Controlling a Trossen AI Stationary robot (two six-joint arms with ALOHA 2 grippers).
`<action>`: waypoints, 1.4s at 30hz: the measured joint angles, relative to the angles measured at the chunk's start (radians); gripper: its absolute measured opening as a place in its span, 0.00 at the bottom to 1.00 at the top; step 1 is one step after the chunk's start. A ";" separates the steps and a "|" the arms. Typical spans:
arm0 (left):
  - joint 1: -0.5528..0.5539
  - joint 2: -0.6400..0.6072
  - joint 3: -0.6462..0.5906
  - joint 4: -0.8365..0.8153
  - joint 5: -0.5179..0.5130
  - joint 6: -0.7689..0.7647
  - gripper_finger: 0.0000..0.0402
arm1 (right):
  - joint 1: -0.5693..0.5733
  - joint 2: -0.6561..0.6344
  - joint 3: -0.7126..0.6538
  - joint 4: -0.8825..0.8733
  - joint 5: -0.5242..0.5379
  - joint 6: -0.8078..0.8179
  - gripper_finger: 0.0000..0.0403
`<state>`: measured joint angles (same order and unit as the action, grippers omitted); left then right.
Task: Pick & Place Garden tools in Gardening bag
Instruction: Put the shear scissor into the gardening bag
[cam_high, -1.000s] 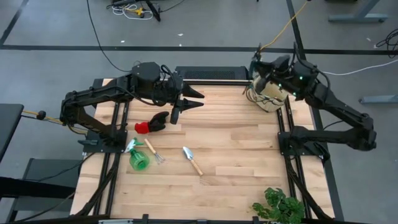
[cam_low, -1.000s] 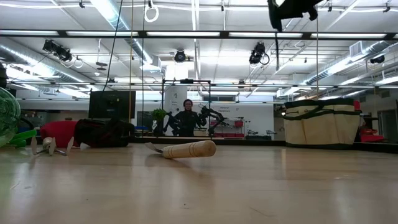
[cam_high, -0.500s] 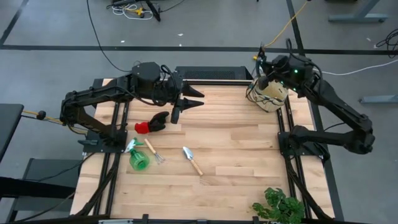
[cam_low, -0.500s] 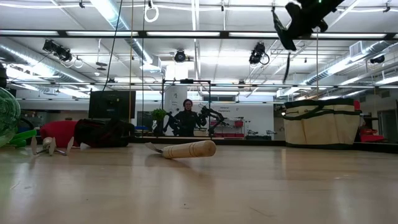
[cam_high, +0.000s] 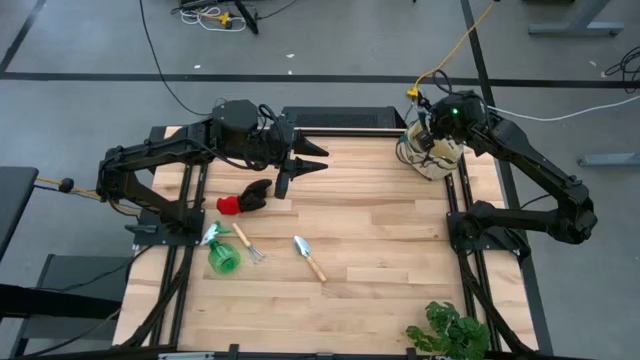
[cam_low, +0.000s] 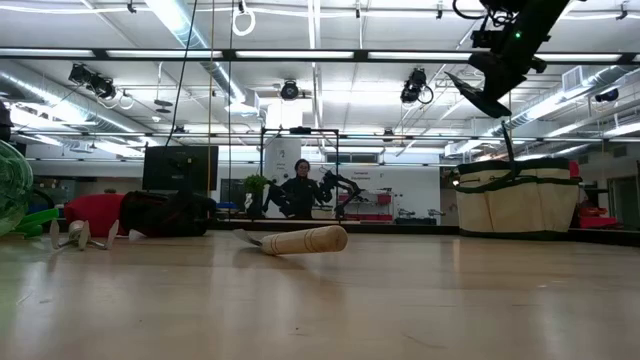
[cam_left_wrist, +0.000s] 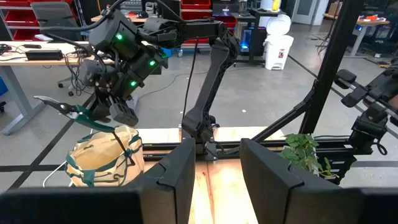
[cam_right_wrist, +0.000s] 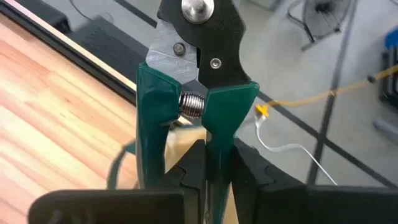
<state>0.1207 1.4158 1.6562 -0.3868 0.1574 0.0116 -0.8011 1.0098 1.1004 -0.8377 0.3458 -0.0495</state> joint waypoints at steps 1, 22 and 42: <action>0.000 0.000 0.000 0.000 0.000 0.000 0.33 | -0.003 0.003 0.000 -0.011 0.010 0.009 0.12; 0.000 0.000 0.000 -0.002 0.000 0.000 0.33 | -0.026 0.121 0.000 -0.174 0.167 -0.013 0.12; -0.001 0.000 0.000 -0.010 0.023 -0.001 0.33 | -0.020 0.228 0.000 -0.319 0.267 -0.029 0.12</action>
<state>0.1200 1.4162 1.6562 -0.3965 0.1806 0.0110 -0.8207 1.2375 1.1004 -1.1571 0.6130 -0.0780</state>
